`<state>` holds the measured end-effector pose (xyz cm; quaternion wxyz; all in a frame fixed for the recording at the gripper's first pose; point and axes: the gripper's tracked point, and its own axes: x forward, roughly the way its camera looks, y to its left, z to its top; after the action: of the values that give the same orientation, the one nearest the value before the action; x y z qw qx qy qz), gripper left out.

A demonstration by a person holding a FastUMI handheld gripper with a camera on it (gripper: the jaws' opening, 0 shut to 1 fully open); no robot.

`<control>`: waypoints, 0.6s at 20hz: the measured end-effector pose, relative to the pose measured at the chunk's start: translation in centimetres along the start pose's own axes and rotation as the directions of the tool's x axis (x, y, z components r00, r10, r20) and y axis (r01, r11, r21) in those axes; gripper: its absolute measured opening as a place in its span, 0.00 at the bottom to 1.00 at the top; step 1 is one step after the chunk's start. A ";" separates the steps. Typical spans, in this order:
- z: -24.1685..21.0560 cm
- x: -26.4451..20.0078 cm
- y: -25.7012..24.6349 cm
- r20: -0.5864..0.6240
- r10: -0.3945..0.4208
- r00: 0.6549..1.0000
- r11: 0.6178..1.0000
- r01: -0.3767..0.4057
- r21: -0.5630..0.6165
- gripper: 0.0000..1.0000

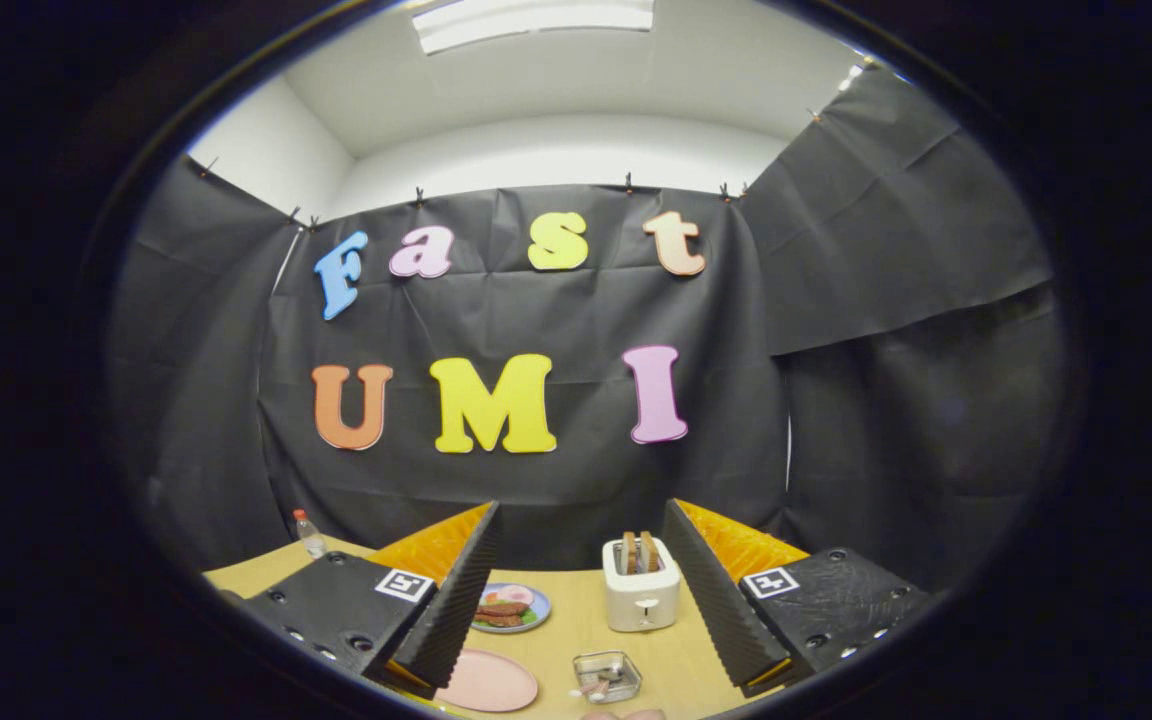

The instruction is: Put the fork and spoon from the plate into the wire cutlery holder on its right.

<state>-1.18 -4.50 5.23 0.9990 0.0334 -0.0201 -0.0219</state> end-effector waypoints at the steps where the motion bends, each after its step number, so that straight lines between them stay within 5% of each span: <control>1: 0.1 0.0 -0.1 0.000 -0.002 1.000 1.000 0.002 0.001 0.96; 12: -0.1 0.2 -0.4 0.003 -0.010 1.000 1.000 0.010 0.010 0.96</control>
<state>-0.97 -4.93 5.09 0.9987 0.0384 -0.0213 -0.0270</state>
